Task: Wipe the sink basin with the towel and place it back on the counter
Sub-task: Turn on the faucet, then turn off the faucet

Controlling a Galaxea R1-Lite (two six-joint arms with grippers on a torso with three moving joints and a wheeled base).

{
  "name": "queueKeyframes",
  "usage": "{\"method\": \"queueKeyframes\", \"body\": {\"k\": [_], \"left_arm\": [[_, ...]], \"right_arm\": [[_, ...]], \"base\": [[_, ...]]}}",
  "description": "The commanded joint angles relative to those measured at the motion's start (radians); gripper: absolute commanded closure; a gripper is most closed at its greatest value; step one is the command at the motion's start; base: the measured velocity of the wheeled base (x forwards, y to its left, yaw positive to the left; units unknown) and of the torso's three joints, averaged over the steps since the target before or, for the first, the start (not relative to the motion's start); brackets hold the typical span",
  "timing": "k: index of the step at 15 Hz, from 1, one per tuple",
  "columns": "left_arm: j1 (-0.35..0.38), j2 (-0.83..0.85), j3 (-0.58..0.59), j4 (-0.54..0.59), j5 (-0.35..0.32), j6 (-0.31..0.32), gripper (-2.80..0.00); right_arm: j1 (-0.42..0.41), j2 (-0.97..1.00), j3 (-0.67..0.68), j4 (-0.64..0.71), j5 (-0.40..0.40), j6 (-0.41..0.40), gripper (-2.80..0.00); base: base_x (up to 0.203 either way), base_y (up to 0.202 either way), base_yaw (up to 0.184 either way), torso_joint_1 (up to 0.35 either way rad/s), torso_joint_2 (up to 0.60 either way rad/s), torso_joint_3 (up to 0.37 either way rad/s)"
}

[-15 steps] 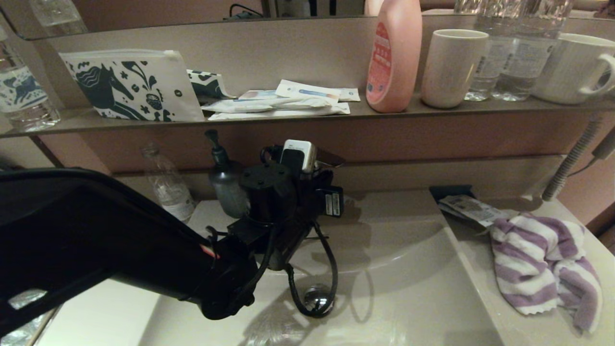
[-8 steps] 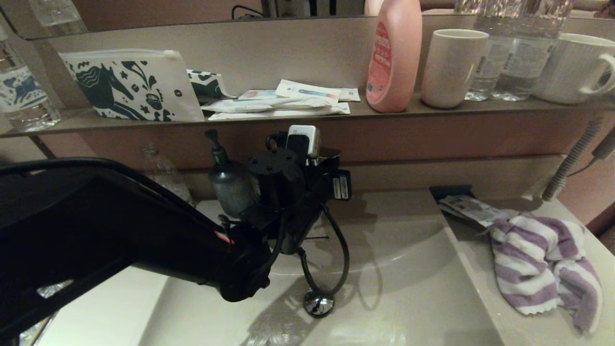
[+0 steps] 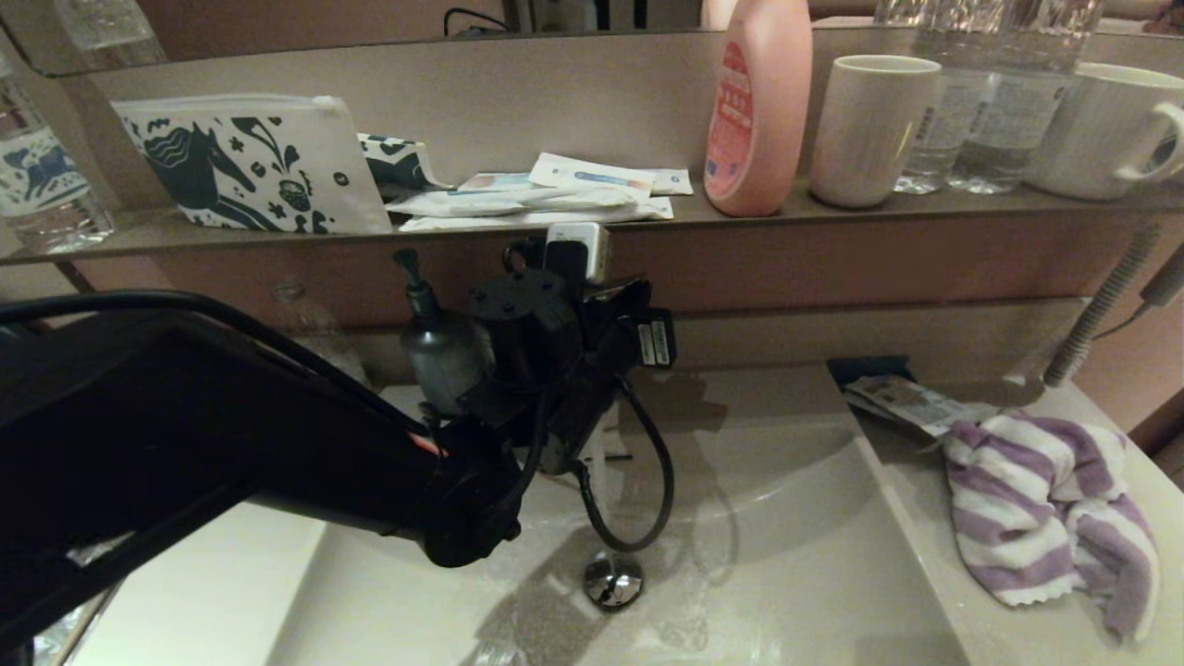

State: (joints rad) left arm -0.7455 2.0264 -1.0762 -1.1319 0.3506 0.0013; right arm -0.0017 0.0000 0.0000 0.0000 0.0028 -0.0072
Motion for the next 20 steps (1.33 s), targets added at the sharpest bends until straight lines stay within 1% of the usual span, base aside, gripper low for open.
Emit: {"method": "queueKeyframes", "body": {"k": [1,4,7,10,13,15,18,20], "left_arm": [[0.000,-0.018,0.029,-0.011,0.004,0.000,0.00],[-0.012,-0.046,0.077,-0.008,-0.001,-0.008,0.00],[-0.033,-0.071,0.162,-0.010,-0.006,-0.012,0.00],[-0.022,-0.087,0.182,-0.009,-0.008,-0.010,0.00],[-0.022,-0.119,0.222,-0.009,-0.047,-0.009,0.00],[-0.005,-0.126,0.220,-0.009,-0.050,-0.007,0.00],[0.043,-0.140,0.218,-0.006,-0.085,0.003,0.00],[0.052,-0.143,0.205,-0.003,-0.094,0.005,0.00]], "right_arm": [[0.000,0.000,0.000,0.000,0.000,0.000,0.00],[0.000,0.000,0.000,0.000,0.000,0.000,0.00],[0.000,0.000,0.000,0.000,0.000,0.000,0.00],[0.000,0.000,0.000,0.000,0.000,0.000,0.00],[0.000,0.000,0.000,0.000,0.000,0.000,0.00],[0.000,0.000,0.000,0.000,0.000,0.000,0.00],[0.000,0.000,0.000,0.000,0.001,0.000,0.00],[0.000,0.000,0.000,0.000,0.000,0.000,0.00]], "base": [[0.000,0.000,0.000,0.000,0.00,0.000],[0.000,0.000,0.000,0.000,0.00,0.000],[0.000,0.000,0.000,0.000,0.00,0.000],[0.000,0.000,0.000,0.000,0.00,0.000],[0.000,0.000,0.000,0.000,0.00,0.000],[0.000,0.000,0.000,0.000,0.00,0.000],[0.000,0.000,0.000,0.000,0.00,0.000],[0.000,0.000,0.000,0.000,0.00,0.000]]}}
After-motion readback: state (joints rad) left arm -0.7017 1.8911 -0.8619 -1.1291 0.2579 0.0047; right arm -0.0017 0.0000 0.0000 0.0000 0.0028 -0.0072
